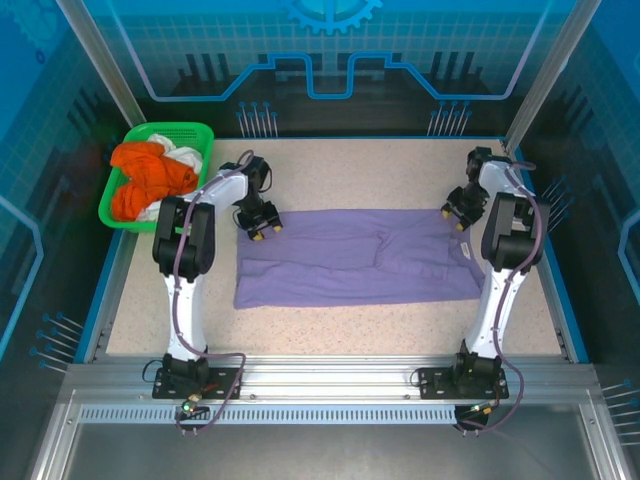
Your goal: Fold and stack the t-shirts
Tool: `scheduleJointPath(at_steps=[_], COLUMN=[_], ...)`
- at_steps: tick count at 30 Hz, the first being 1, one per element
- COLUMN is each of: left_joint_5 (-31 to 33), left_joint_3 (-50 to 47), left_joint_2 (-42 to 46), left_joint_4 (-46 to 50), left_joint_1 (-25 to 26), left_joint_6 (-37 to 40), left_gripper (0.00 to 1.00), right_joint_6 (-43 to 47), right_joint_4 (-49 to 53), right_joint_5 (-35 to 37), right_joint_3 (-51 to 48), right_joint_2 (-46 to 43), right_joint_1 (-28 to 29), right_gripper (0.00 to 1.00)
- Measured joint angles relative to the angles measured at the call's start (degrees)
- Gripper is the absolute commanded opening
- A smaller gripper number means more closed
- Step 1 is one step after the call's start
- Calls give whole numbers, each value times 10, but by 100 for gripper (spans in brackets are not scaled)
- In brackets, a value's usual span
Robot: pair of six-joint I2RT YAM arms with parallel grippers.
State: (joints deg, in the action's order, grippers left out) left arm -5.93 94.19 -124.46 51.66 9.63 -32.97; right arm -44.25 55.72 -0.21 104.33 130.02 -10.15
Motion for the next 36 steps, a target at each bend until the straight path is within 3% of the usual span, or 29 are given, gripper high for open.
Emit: scheduleJointPath(at_steps=[13,25,32,36], left_joint_5=[-8,-60,-58,-14], left_joint_3=[-116,-321,-227,-135], left_joint_2=[75,235,267,249], left_joint_4=[-14,-3,29,29], left_joint_1=[-15,-18,-14,-4], left_joint_6=[-32,-89,-54,-15], left_gripper=[50,55,58,56], right_joint_6=[-60,-136,-119,-76], right_joint_4=[53,-152,-149,-79], right_joint_5=[-33,-70,-60,-12], right_joint_3=[456,556,554,457], right_joint_2=[258,346,336,230], right_joint_1=[78,156,163,165], right_gripper=[44,53,60,62])
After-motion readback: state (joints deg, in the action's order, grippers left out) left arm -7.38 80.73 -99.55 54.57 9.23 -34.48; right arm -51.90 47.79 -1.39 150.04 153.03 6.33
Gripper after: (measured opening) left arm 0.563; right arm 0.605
